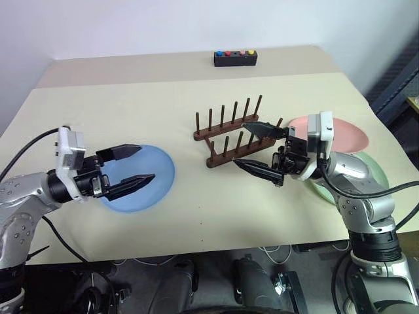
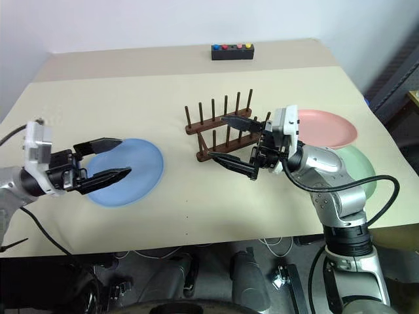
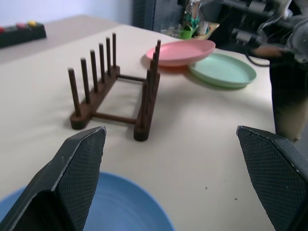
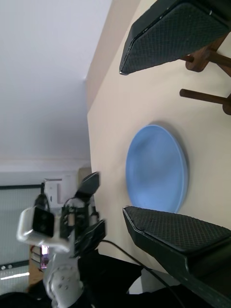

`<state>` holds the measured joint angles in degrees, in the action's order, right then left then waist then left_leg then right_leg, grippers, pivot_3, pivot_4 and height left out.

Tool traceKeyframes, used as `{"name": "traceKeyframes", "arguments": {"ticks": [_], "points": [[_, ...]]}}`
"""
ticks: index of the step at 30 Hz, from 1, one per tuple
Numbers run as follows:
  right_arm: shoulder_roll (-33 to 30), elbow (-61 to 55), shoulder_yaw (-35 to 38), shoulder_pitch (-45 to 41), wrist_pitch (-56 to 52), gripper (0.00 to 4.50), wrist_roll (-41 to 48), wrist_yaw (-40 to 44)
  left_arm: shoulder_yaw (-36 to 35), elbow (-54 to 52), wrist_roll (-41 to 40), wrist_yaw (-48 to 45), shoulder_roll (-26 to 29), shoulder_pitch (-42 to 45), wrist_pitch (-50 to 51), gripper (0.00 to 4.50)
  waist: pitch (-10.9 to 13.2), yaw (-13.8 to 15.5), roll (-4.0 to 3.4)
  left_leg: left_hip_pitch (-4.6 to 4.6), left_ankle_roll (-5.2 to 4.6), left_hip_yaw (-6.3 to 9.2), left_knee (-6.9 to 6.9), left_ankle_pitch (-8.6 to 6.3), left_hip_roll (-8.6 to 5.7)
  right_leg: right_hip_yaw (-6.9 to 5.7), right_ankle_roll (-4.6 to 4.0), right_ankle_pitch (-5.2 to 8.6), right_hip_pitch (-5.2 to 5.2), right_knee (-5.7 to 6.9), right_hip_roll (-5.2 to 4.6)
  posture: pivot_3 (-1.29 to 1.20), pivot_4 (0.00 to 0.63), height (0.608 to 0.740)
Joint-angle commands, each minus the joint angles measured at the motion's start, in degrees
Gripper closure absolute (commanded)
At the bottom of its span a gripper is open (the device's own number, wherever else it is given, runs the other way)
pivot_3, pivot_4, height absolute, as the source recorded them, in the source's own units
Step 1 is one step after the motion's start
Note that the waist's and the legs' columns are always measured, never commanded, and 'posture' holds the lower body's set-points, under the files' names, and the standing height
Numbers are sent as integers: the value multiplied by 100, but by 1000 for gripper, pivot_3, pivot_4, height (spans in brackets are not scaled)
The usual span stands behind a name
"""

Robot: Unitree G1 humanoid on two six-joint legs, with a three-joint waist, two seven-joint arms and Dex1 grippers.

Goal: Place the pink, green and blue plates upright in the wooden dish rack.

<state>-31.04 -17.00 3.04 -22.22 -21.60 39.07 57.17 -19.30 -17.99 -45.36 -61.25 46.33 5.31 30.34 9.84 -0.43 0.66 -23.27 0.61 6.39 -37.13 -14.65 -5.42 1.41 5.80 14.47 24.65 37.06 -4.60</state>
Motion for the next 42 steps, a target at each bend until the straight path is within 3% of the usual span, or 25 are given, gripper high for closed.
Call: {"name": "traceKeyframes", "arguments": {"ticks": [1,8,23,27,32,38,42], "points": [[-75,-257,159,-27,18,49,79,-46,146,12,102,-45,3,268,-131,0,0,-1,1,-1,0,0,0,0,-1,0,0,0,0,0,0,0,150,740],[67,-254,109,-4,137,49,7,-196,304,296,317,-231,164,548,-148,0,0,-18,0,0,0,0,3,0,1,0,0,0,3,1,2,0,150,740],[-374,231,286,48,419,49,-278,252,797,797,961,48,-405,1251,-672,0,0,0,1,0,0,0,0,0,-2,-1,1,0,0,-1,-1,0,150,740],[-651,643,171,-92,547,49,-550,545,1405,1162,1112,266,-465,1947,99,0,0,20,2,-1,0,2,-4,0,-2,-3,1,-1,0,4,2,0,150,740],[-1052,721,313,52,292,49,-663,647,2079,1464,1474,335,-779,2592,246,0,1,-4,1,-2,0,-2,-3,1,-5,-4,2,0,0,1,0,0,150,740],[-1517,399,639,411,-378,49,-466,447,3177,2382,2762,435,-1288,3215,-534,0,1,86,2,-2,0,-2,-10,1,-8,-5,3,0,-3,1,0,0,150,740],[-1572,115,831,640,-704,49,-341,224,3463,2962,3233,554,-1721,3576,-889,0,1,114,3,-3,-1,-3,-11,0,-8,-4,3,-1,-3,2,0,0,150,740]]}}
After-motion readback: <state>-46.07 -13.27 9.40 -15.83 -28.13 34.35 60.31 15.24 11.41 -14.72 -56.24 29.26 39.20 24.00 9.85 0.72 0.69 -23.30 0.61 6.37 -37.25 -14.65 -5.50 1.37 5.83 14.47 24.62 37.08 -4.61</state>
